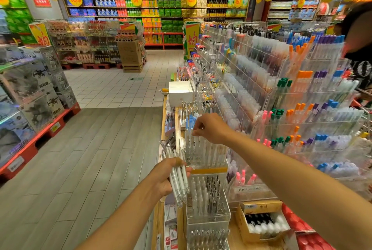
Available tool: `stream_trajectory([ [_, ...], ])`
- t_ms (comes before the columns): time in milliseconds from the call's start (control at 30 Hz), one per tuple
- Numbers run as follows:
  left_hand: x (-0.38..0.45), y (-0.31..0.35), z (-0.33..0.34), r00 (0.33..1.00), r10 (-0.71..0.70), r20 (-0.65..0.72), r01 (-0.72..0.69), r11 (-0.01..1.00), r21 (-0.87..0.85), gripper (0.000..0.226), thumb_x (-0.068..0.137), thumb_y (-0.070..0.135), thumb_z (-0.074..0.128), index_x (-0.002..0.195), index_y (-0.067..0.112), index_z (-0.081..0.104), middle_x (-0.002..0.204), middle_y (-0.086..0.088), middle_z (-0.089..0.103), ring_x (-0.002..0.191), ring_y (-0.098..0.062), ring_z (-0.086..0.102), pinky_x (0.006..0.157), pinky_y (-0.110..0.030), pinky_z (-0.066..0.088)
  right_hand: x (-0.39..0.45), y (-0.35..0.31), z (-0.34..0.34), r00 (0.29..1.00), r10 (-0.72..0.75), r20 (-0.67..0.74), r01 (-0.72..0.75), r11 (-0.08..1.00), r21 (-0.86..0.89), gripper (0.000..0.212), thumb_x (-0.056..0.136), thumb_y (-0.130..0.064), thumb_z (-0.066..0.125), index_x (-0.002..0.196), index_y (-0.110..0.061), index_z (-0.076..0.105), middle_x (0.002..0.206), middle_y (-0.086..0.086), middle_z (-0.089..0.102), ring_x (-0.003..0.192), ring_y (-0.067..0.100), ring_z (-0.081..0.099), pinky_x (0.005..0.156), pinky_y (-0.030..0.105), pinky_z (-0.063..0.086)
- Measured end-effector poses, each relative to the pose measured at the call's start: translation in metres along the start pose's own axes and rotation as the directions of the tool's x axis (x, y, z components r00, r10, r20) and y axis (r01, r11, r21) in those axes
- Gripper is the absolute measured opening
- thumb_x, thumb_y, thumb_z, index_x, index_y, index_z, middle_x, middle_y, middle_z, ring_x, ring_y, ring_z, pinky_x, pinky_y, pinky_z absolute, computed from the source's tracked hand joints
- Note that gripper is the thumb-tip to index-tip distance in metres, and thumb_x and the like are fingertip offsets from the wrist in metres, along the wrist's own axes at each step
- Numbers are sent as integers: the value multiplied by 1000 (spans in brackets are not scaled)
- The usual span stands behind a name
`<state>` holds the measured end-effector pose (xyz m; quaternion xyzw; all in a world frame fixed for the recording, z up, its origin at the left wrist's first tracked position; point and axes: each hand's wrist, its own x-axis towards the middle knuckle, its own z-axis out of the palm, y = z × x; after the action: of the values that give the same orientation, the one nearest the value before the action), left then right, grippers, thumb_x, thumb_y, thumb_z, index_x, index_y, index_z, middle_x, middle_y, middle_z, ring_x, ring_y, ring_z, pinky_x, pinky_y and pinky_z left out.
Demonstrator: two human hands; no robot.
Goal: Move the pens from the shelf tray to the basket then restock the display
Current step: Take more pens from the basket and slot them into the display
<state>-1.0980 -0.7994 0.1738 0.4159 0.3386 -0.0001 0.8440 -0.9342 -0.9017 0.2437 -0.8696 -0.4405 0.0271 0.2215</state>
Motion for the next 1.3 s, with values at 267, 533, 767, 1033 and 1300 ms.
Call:
stream_trajectory([
  [267,-5,3,4,999,15,49,-14,1000,-3,10,92,-2,58,100,-7,60,71,-20,66,52,-23,67,49,-29,57,8,-2,0,992,41,123,-21,987,-161,23,87,-30,73,95,-9,77,95,5,74,80,16,63,72,30,49],
  [533,-12,4,10,976,89,198,-68,992,-108,11,83,2,63,89,-7,67,73,-18,66,58,-23,67,56,-29,60,-10,-25,-11,953,-128,276,104,989,100,29,99,-24,55,121,-8,65,89,1,68,78,13,63,67,21,47],
  [767,-19,6,10,962,137,236,-96,979,-178,20,78,10,65,80,-5,78,77,-20,71,61,-23,71,59,-29,61,-13,-28,-14,943,-129,308,-117,737,666,26,95,-5,58,118,5,60,87,11,61,71,13,61,68,21,51],
  [1033,-7,-2,-1,998,-7,-59,-2,988,-153,14,95,4,55,96,-8,62,82,-22,67,68,-24,68,51,-30,59,-8,-7,-30,997,47,-60,-10,861,509,13,88,-22,71,81,-11,68,70,5,69,62,14,66,63,29,57],
  [1300,-1,-9,3,997,-10,-73,2,995,-104,18,95,0,53,110,-9,59,88,-22,65,78,-29,65,49,-32,60,-11,-4,-20,999,10,-52,-3,990,142,19,88,-27,71,80,-10,67,73,3,70,71,17,66,75,40,55],
])
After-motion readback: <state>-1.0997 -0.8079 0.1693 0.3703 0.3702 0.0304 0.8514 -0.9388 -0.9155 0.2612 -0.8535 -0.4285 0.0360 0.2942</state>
